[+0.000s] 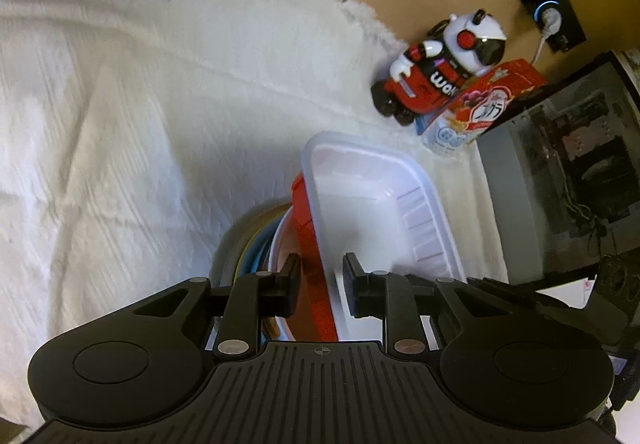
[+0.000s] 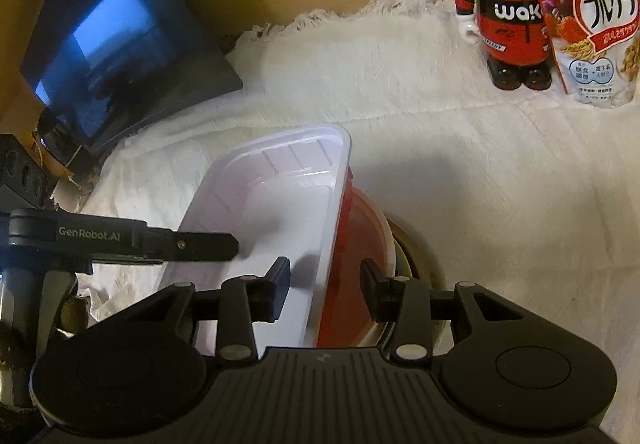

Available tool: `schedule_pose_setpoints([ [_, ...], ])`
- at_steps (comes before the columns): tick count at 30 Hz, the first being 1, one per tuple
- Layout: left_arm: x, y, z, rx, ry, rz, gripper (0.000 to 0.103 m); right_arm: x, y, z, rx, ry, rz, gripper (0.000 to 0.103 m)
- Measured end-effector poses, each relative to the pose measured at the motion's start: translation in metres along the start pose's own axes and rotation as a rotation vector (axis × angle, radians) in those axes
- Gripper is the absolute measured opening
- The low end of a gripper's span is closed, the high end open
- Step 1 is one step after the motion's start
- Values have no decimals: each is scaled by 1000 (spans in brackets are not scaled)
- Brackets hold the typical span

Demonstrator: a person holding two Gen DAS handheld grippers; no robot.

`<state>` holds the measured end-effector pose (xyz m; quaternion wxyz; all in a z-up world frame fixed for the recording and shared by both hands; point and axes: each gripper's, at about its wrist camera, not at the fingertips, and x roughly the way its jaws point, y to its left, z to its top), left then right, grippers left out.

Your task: Organize plates and bowls

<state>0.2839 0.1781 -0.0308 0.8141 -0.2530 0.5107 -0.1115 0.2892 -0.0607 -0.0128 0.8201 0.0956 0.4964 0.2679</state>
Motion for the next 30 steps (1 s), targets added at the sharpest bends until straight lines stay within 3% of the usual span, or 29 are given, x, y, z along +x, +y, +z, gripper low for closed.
schedule_pose_setpoints([
  [10, 6, -3, -16, 4, 46, -5, 24, -7, 10, -15, -60, 9, 14, 38],
  [30, -5, -10, -28, 35, 20, 17, 24, -17, 12, -28, -90, -12, -6, 38],
])
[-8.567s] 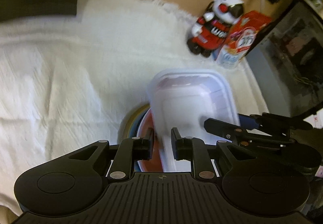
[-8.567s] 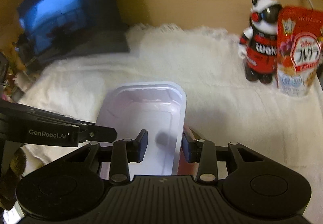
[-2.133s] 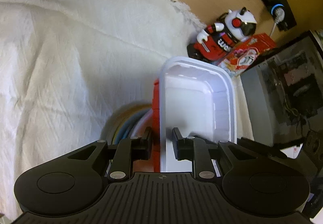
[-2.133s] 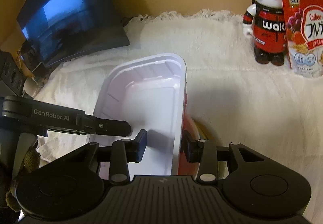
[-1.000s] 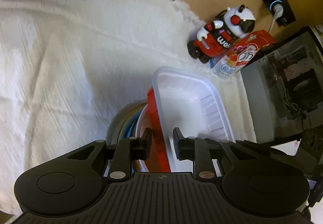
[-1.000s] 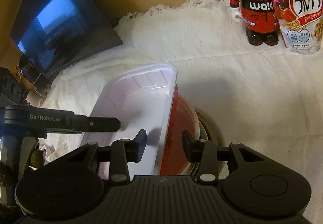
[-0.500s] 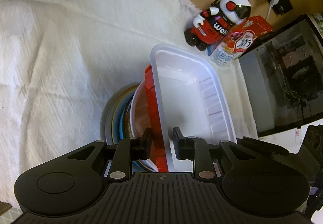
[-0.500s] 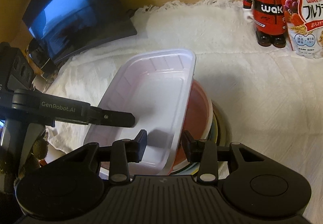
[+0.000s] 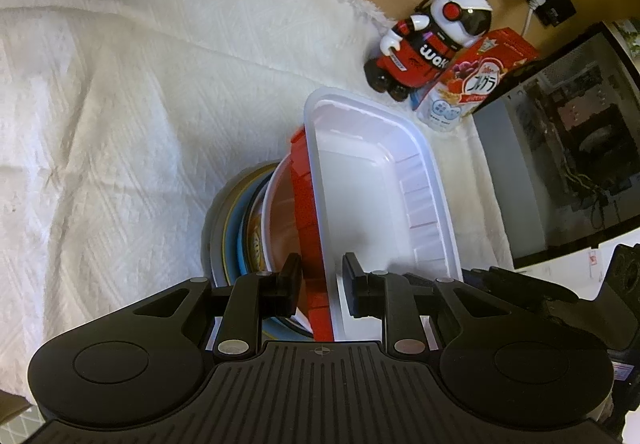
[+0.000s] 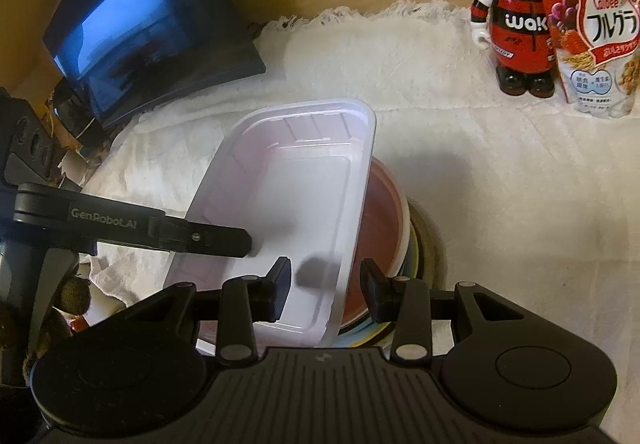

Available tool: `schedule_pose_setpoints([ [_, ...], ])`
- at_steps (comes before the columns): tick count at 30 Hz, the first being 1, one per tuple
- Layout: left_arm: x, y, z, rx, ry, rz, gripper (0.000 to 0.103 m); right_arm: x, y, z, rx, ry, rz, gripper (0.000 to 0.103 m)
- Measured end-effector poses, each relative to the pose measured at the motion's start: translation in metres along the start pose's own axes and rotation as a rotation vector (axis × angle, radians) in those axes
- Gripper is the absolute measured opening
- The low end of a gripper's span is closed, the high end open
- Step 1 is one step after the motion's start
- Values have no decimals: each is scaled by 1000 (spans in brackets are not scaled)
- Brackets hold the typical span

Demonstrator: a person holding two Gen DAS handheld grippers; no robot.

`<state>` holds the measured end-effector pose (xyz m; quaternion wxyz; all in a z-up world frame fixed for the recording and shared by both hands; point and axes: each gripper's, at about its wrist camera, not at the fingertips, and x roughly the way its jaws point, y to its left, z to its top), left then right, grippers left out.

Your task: Organize plates and bowls

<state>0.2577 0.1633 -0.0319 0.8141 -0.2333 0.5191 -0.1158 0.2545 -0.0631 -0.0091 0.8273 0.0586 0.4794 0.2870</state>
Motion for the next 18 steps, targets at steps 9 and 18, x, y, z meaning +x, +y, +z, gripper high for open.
schedule_pose_setpoints([
  [9, -27, 1, -7, -12, -99, 17, 24, -18, -4, -8, 17, -64, -42, 40],
  [18, -53, 16, -21, -103, -241, 5, 25, -41, -12, -9, 48, -167, -71, 42],
])
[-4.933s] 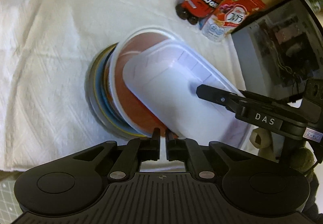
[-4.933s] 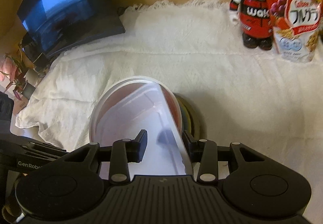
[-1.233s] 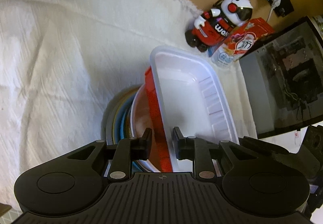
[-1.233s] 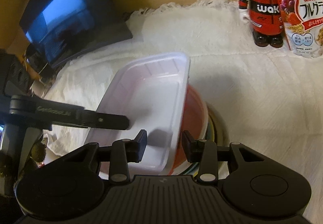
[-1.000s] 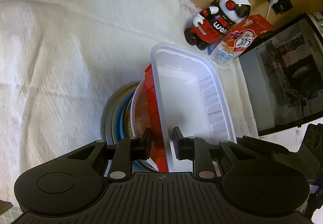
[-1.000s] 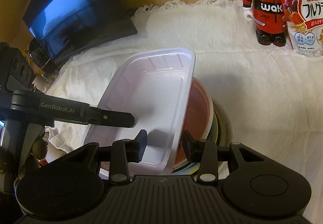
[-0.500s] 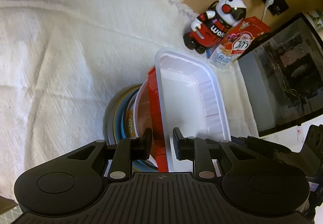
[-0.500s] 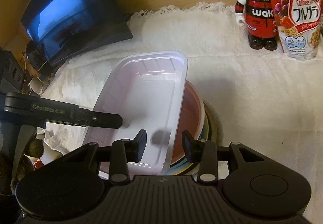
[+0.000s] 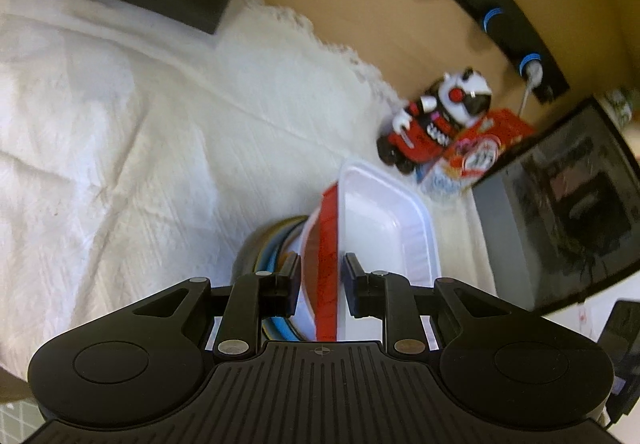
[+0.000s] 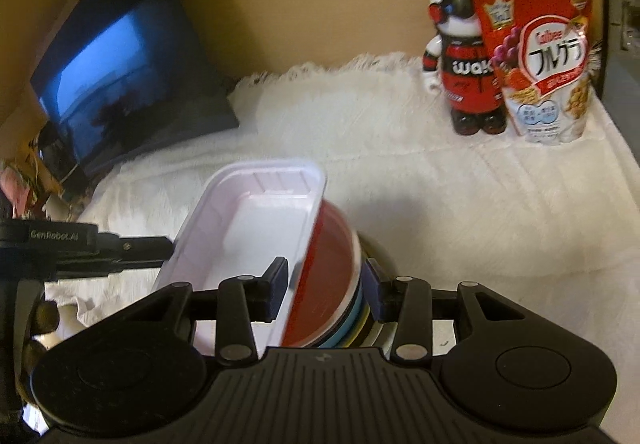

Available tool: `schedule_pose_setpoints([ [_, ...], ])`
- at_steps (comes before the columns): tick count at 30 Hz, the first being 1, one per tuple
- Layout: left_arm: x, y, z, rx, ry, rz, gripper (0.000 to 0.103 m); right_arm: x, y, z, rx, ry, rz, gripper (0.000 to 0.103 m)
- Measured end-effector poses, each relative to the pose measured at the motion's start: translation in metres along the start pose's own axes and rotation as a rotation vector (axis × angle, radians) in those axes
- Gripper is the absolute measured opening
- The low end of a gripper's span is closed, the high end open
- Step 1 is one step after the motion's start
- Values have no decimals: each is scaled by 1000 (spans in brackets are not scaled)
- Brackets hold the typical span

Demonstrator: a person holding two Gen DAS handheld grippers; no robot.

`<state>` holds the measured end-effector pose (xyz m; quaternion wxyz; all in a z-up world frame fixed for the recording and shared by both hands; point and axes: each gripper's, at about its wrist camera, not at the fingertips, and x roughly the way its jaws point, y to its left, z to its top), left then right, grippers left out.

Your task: Organize plates and bowls

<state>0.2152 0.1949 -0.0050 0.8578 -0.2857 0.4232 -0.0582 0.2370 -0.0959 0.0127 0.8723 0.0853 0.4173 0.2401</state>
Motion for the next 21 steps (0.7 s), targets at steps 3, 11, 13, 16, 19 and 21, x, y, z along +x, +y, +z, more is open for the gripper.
schedule_pose_setpoints([
  [3, 0, 0, -3, -12, -14, -10, 25, -5, -4, 0, 8, -20, -4, 46],
  [11, 16, -9, -11, -21, 41, -36, 25, -6, 1, -5, -24, -21, -9, 46],
  [13, 22, -11, -11, -22, 55, -40, 24, -3, 5, -3, -35, -19, -8, 46],
  [16, 31, -13, -10, -32, 78, -56, 24, 4, 10, 1, -51, -13, -8, 46],
  [19, 35, -12, -8, -30, 81, -60, 24, 8, 15, 3, -68, -14, -10, 46],
  [21, 34, -12, -7, -27, 78, -61, 24, 12, 17, 4, -76, -11, -11, 46],
])
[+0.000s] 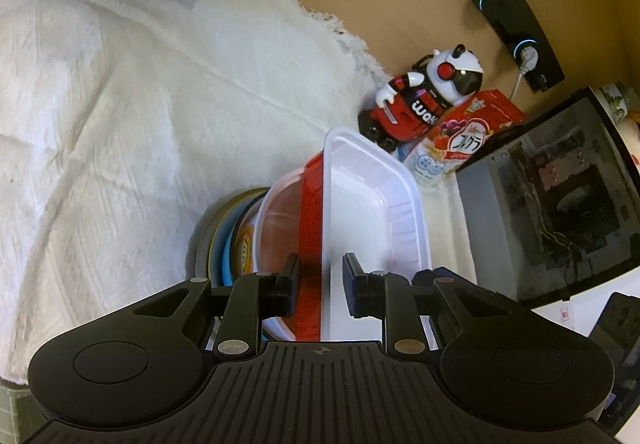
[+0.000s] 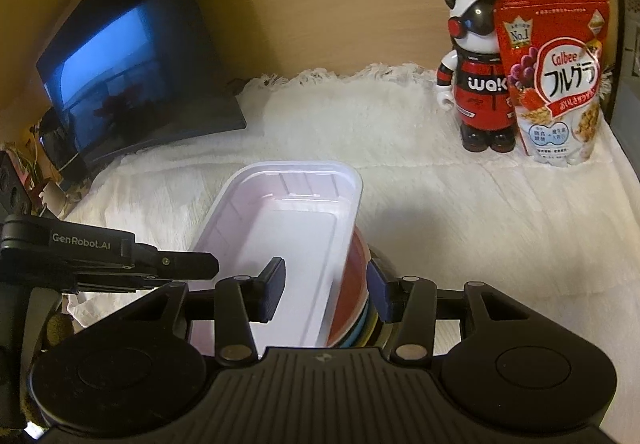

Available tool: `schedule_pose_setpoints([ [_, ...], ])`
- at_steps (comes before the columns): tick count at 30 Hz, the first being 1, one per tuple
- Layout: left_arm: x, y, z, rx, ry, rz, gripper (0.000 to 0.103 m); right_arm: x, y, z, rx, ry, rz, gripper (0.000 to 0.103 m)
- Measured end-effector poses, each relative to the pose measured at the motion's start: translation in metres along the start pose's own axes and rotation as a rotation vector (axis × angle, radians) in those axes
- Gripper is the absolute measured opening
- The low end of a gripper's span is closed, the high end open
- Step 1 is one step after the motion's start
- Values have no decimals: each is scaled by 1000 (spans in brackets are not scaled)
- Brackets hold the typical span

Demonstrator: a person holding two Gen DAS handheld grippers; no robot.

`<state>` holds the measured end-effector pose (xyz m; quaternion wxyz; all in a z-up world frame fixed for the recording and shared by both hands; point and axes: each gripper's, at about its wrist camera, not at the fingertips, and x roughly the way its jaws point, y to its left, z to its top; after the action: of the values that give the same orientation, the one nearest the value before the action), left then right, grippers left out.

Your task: Organize plates and bowls

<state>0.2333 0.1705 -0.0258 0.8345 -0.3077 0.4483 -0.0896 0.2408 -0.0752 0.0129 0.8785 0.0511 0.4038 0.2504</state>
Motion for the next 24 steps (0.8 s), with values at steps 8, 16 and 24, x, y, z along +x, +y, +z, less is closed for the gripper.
schedule_pose_setpoints([
  [8, -30, -5, -3, 60, -113, 10, 24, -3, 4, -3, -23, -32, -46, 46],
  [16, -80, -48, -86, 370, -463, 114, 22, -58, 4, -33, -48, -161, -101, 47],
  [24, -70, -70, -221, 471, -560, 227, 19, -83, 27, -131, -68, -128, -97, 53],
])
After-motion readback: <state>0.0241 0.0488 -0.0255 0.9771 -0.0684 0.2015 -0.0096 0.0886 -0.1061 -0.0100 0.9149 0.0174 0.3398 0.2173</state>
